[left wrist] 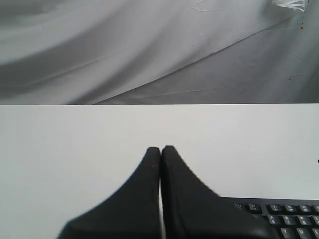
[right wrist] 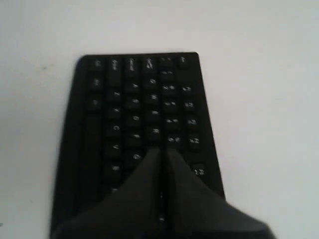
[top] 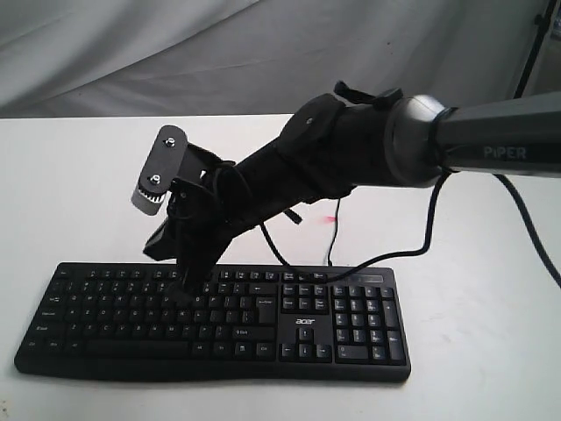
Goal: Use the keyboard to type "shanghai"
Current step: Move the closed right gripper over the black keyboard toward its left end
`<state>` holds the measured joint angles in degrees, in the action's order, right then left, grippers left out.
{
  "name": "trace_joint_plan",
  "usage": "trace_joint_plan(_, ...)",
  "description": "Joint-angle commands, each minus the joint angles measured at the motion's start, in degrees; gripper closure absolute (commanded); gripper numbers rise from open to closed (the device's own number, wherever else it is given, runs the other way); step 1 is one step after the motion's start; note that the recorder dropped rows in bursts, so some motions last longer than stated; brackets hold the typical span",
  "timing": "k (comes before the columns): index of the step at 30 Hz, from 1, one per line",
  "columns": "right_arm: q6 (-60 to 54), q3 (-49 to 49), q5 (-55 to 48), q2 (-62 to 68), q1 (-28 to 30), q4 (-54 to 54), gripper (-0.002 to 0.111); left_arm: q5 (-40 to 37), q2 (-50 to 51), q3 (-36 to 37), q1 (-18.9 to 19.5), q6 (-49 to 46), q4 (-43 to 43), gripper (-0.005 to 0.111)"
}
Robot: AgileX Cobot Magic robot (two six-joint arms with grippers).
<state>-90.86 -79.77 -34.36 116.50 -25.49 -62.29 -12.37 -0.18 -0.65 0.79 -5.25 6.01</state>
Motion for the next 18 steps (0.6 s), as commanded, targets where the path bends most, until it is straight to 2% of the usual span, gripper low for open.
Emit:
trace_joint_plan(1,-2.60,-0.32,-3.38,-0.06,-1.47,-3.67,0.108,0.14,0.18,0.03,-0.23,0.07,0.23,0.106)
trace_joint_plan(10,-2.60,-0.32,-0.75,-0.06,-6.50,-2.07,0.108,0.14,0.18,0.03,-0.23,0.07,0.23,0.106)
trace_joint_plan(18,-2.53,-0.21,4.77,3.46,-7.18,-2.85,0.108,0.14,0.18,0.03,-0.23,0.07,0.23,0.106)
